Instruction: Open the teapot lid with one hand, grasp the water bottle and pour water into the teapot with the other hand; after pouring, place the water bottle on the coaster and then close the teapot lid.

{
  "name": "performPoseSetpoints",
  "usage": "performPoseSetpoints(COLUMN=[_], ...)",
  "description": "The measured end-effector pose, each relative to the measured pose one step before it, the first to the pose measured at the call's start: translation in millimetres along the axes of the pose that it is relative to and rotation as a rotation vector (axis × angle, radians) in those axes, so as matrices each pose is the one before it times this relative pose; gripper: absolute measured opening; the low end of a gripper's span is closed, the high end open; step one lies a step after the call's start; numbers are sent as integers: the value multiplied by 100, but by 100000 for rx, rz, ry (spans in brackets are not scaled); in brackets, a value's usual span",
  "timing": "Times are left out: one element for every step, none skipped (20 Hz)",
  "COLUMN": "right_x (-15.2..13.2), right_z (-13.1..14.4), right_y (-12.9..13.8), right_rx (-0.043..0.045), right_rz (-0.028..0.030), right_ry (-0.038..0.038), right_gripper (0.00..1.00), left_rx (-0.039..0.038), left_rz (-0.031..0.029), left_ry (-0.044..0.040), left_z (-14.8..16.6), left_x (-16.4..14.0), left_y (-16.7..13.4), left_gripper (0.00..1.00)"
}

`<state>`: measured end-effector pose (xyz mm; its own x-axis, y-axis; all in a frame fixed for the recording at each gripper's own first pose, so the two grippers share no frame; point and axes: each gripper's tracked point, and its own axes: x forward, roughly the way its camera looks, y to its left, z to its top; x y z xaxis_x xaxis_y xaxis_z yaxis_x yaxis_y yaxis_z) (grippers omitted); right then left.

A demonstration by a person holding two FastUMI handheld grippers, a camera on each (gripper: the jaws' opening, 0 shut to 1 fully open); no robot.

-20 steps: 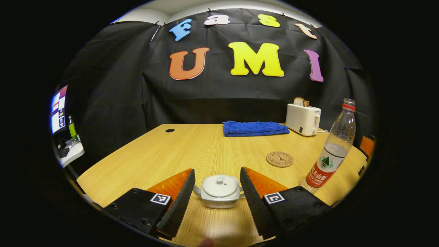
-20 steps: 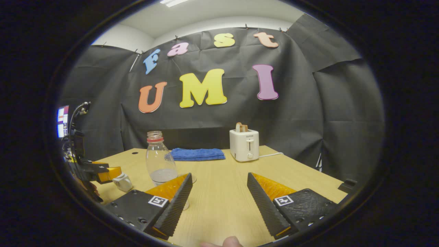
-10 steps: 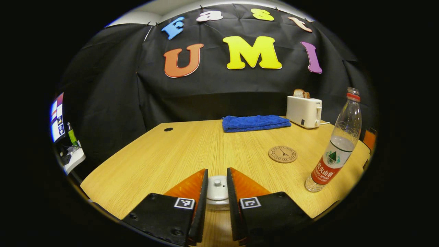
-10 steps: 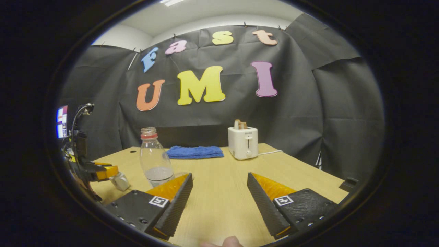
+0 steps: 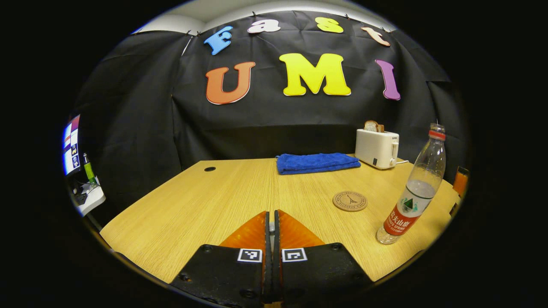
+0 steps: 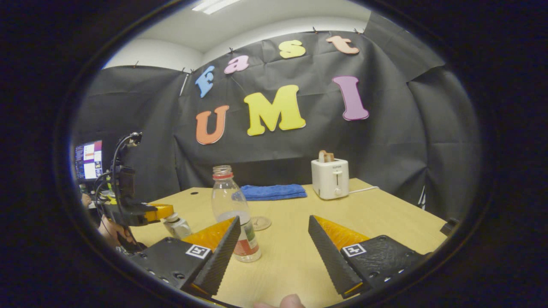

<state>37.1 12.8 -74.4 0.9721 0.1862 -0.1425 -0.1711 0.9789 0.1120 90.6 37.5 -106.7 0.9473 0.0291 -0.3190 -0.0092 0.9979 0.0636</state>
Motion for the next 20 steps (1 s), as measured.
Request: performPoseSetpoints(right_x=[-45, -17, 116, 238, 358, 536, 467, 679, 831, 836, 780, 846, 915, 661, 524, 391, 396, 395, 257, 268], right_z=[-254, -477, -645, -593, -355, -280, -104, 61, 82, 28, -54, -73, -104, -124, -112, 85, 69, 8, 73, 43], right_y=[456, 777, 728, 778, 538, 405, 172, 255, 257, 94, 184, 112, -59, -58, 88, -36, 41, 277, 224, 250], right_rx=[-245, -36, 38, -176, -388, -597, -464, -237, -412, -645, -688, -778, -910, -416, 641, 1041, 857, 605, 51, -51], right_rz=[1664, 2098, 1849, 1630, 928, 42, -719, -375, -811, -529, -415, -557, -946, -694, 7, -388, -72, 610, 575, 613], right_ry=[641, 1213, 1618, 1680, 1477, 864, 404, 97, 190, 209, 385, 468, 653, 1207, 463, 492, 528, 748, 478, 464], right_gripper=[95, 92, 94, 95, 92, 95, 95, 95, 95, 95, 95, 95, 95, 92, 96, 95, 96, 94, 92, 87], left_rx=[-103, -224, -287, -320, -408, -388, -436, -309, -351, -357, -888, -1060, -836, -203, -207, -395, -390, -563, -432, -536], left_rz=[-340, -342, -164, -142, -247, -503, -409, -505, -490, -524, -407, -426, -91, 406, 490, 337, 346, 417, 196, 257], left_ry=[-1699, -1452, -1251, -1234, -1142, -889, -791, -522, -357, -455, -582, -448, -359, -465, -108, -132, -82, -99, 73, -199], left_z=[495, 587, 374, 407, 260, 234, 84, 117, 61, 248, 164, 132, 14, 44, 8, -66, -46, -121, -107, -26], left_x=[-351, -423, -493, -523, -524, -474, -406, -306, -206, -216, -333, -272, -294, -179, -16, -91, -165, -7, -103, -75], left_y=[192, 41, 186, 142, 13, -9, 95, 2, 56, -43, 191, 203, 171, 200, 307, 319, 306, 363, 306, 212], left_gripper=[3, 2, 3, 3, 3, 2, 2, 2, 2, 3, 3, 3, 3, 2, 2, 2, 2, 2, 2, 2])
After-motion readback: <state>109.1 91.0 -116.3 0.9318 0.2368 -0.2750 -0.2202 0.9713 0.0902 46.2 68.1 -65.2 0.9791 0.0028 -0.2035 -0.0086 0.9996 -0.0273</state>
